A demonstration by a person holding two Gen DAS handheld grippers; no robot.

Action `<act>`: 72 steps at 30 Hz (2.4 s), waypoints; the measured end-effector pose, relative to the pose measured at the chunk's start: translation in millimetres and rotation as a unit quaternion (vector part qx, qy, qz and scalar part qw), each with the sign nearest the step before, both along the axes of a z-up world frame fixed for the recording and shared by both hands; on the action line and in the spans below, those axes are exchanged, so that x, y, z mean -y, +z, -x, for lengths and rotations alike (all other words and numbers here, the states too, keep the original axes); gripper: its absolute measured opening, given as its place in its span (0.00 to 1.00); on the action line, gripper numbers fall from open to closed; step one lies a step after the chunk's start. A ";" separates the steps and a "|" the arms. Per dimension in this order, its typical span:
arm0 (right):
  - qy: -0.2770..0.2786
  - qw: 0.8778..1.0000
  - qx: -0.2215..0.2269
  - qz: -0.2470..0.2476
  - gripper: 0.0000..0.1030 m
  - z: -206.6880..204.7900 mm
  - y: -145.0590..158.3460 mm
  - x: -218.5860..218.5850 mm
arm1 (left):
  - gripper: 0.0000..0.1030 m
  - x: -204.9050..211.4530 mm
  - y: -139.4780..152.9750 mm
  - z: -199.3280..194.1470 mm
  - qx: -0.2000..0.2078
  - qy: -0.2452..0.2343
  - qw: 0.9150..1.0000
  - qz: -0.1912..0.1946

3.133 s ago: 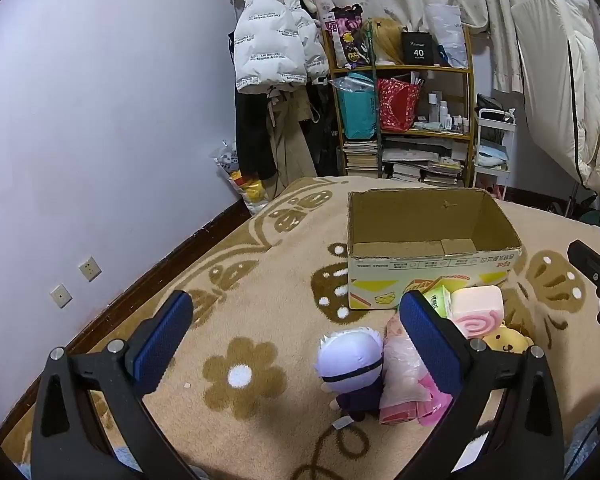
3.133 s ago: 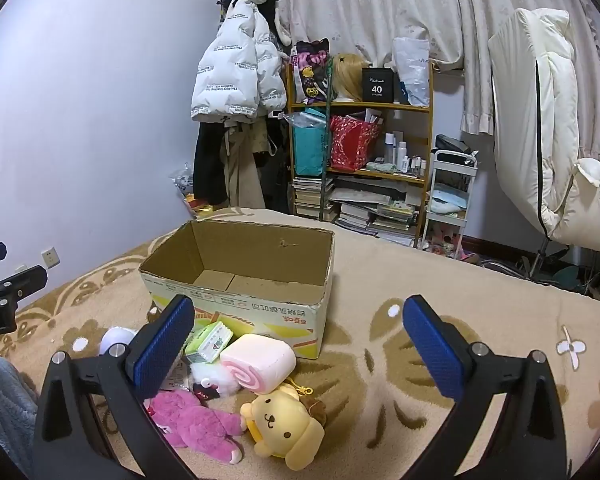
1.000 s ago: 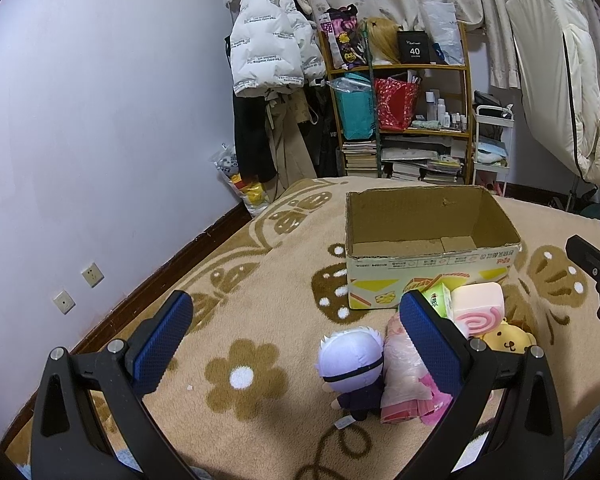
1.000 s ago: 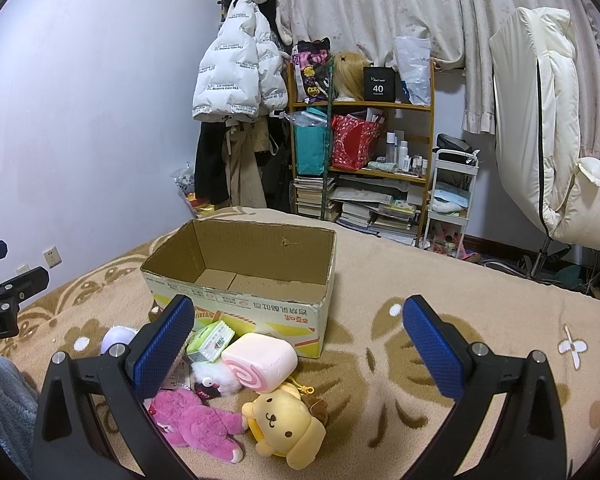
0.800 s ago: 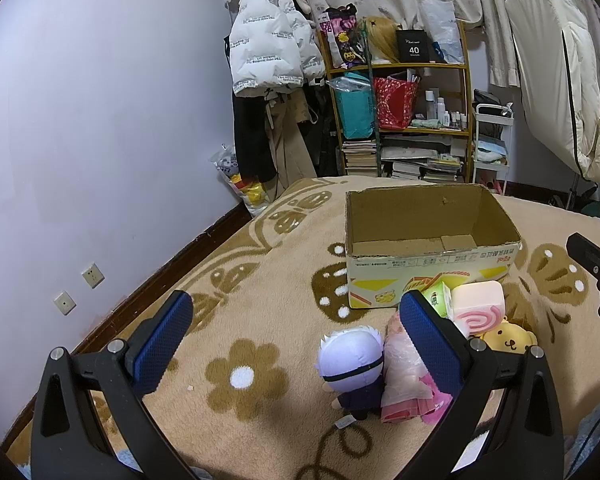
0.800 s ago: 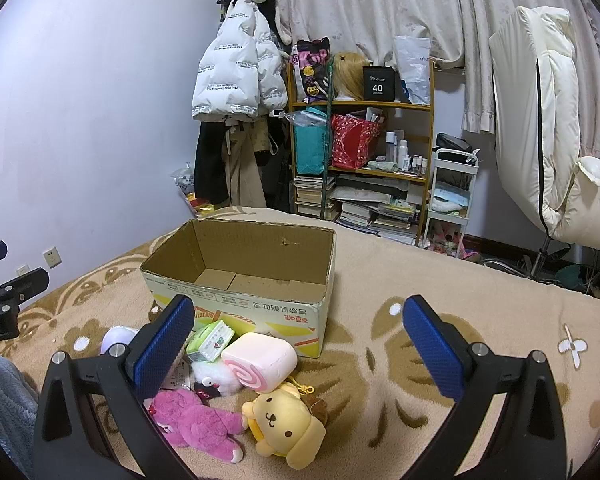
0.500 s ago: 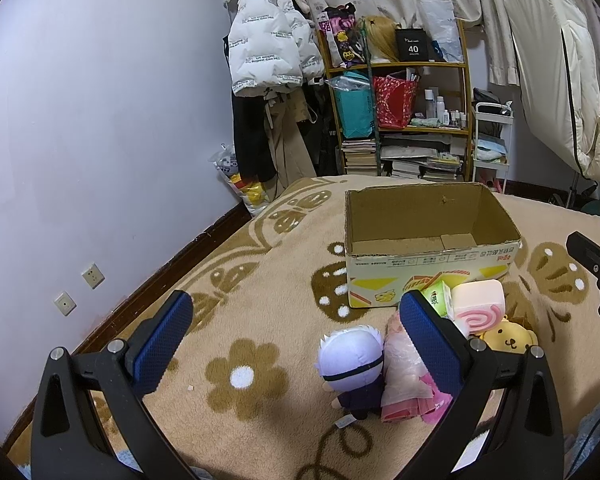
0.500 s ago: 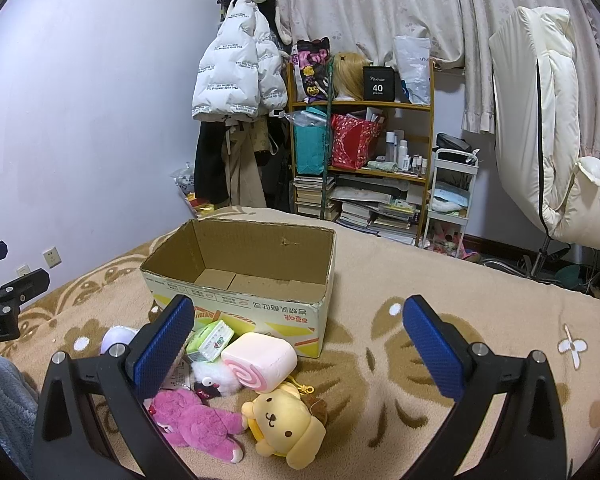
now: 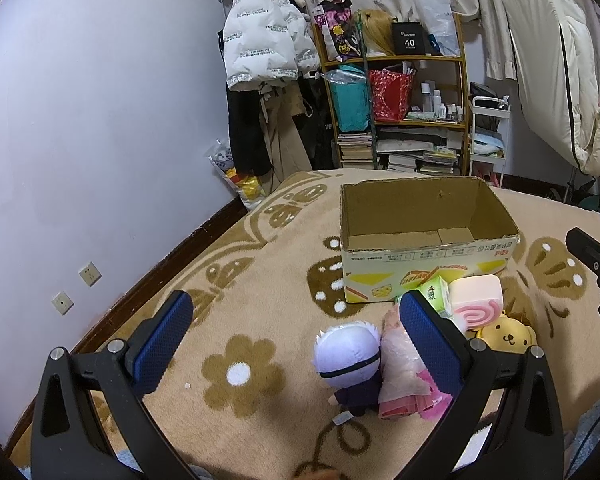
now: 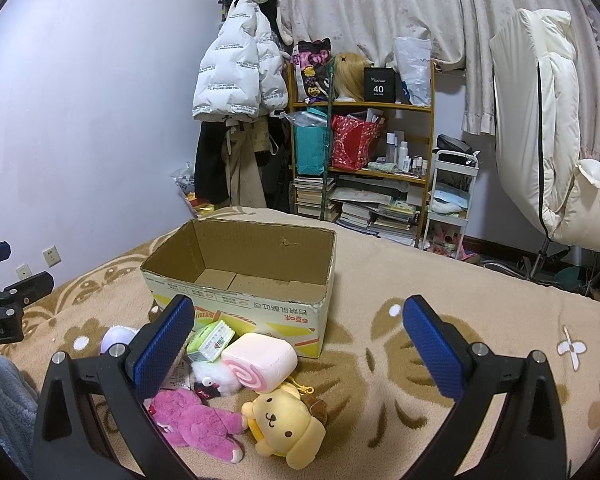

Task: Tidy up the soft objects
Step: 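Lower the left tool onto the white-haired doll while the right tool lowers onto the yellow dog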

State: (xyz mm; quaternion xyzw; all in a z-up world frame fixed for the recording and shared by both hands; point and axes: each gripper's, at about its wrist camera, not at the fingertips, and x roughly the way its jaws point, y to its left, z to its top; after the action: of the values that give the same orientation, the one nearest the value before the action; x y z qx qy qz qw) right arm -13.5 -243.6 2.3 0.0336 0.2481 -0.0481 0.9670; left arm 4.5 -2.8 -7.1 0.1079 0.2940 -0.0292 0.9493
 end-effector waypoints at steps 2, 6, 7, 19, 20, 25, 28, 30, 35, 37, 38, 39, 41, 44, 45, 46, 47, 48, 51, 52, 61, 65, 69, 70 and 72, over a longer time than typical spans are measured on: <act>0.000 1.000 0.002 0.002 1.00 0.0 0.3 0.0 | 0.99 2.5 0.3 -1.0 -0.008 -0.002 1.000 0.000; 0.002 1.000 -0.001 0.001 1.00 -2.7 0.2 -1.3 | 0.99 5.7 -5.3 -11.8 -0.033 0.000 0.999 -0.004; 0.003 1.000 -0.003 -0.001 1.00 -4.3 -0.4 -3.4 | 0.99 6.1 -6.3 -16.0 -0.039 0.001 0.999 -0.003; 0.012 0.999 -0.034 -0.001 1.00 -36.2 -21.7 -7.9 | 0.99 11.6 -15.9 -54.6 -0.079 0.027 0.996 0.009; 0.011 0.999 -0.038 -0.001 1.00 -38.6 -24.3 -7.7 | 0.99 12.5 -18.3 -57.5 -0.083 0.029 0.996 0.010; 0.011 0.998 -0.061 -0.009 1.00 -50.0 -36.8 -3.9 | 0.99 17.0 -31.9 -69.0 -0.104 0.033 0.994 0.003; 0.008 0.997 -0.079 -0.020 1.00 -56.5 -44.7 0.7 | 0.99 17.3 -42.0 -76.1 -0.126 0.037 0.991 0.004; 0.006 0.995 -0.091 -0.030 1.00 -59.2 -50.2 3.9 | 0.99 17.0 -48.4 -80.7 -0.137 0.040 0.990 0.003; 0.005 0.990 -0.129 -0.061 1.00 -67.7 -68.4 14.0 | 0.99 14.7 -65.8 -90.2 -0.167 0.046 0.985 0.002; 0.004 0.986 -0.147 -0.076 1.00 -71.0 -76.6 18.1 | 0.99 14.5 -73.7 -94.6 -0.181 0.048 0.982 0.002; 0.004 0.985 -0.153 -0.082 1.00 -73.1 -80.7 19.1 | 0.99 14.4 -76.9 -96.2 -0.187 0.048 0.981 0.003; 0.005 0.983 -0.163 -0.089 1.00 -75.3 -85.3 21.2 | 0.99 13.9 -79.5 -98.0 -0.194 0.048 0.980 0.004; 0.006 0.979 -0.178 -0.097 1.00 -79.3 -92.6 21.8 | 0.99 14.3 -86.6 -101.4 -0.209 0.048 0.977 0.005; 0.014 0.974 -0.202 -0.103 1.00 -83.7 -105.0 20.9 | 0.99 13.9 -97.0 -105.0 -0.228 0.047 0.972 0.005; 0.017 0.972 -0.211 -0.101 1.00 -85.8 -110.4 19.3 | 0.99 13.6 -100.8 -106.8 -0.235 0.046 0.971 0.006; 0.019 0.971 -0.219 -0.100 1.00 -86.9 -114.9 17.2 | 0.99 14.6 -104.8 -108.2 -0.242 0.045 0.969 0.005; 0.022 0.969 -0.227 -0.100 1.00 -88.4 -119.2 16.1 | 0.99 15.7 -108.2 -109.2 -0.247 0.044 0.968 0.003; 0.026 0.966 -0.236 -0.102 1.00 -90.0 -124.6 14.5 | 0.99 16.9 -111.4 -110.2 -0.252 0.042 0.967 0.001; 0.032 0.961 -0.256 -0.099 1.00 -93.6 -135.0 11.1 | 0.99 20.1 -120.4 -112.9 -0.268 0.039 0.963 -0.005; 0.035 0.959 -0.263 -0.097 1.00 -94.7 -139.1 9.9 | 0.99 20.3 -123.5 -114.0 -0.274 0.038 0.961 -0.005; 0.040 0.944 -0.310 -0.104 1.00 -98.2 -166.6 8.6 | 0.99 25.3 -141.0 -118.4 -0.309 0.030 0.951 0.001; 0.036 0.938 -0.327 -0.109 0.99 -95.9 -177.9 7.7 | 0.91 26.5 -143.9 -117.7 -0.311 0.026 0.950 0.005; 0.035 0.935 -0.336 -0.107 0.98 -92.9 -183.0 5.5 | 0.77 26.4 -148.4 -119.0 -0.325 0.020 0.945 0.018; 0.034 0.934 -0.340 -0.107 0.98 -92.2 -183.6 5.4 | 0.72 26.4 -149.4 -119.2 -0.329 0.017 0.944 0.024; 0.033 0.932 -0.344 -0.108 0.98 -89.7 -184.6 4.5 | 0.64 25.7 -150.5 -119.6 -0.333 0.013 0.942 0.035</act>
State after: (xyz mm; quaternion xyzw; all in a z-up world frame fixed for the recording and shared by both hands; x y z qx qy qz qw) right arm 76.2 -248.2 -182.3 0.1108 0.5700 0.0021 0.8142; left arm 124.0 -28.4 -157.6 0.0550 0.5931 -0.0618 0.8009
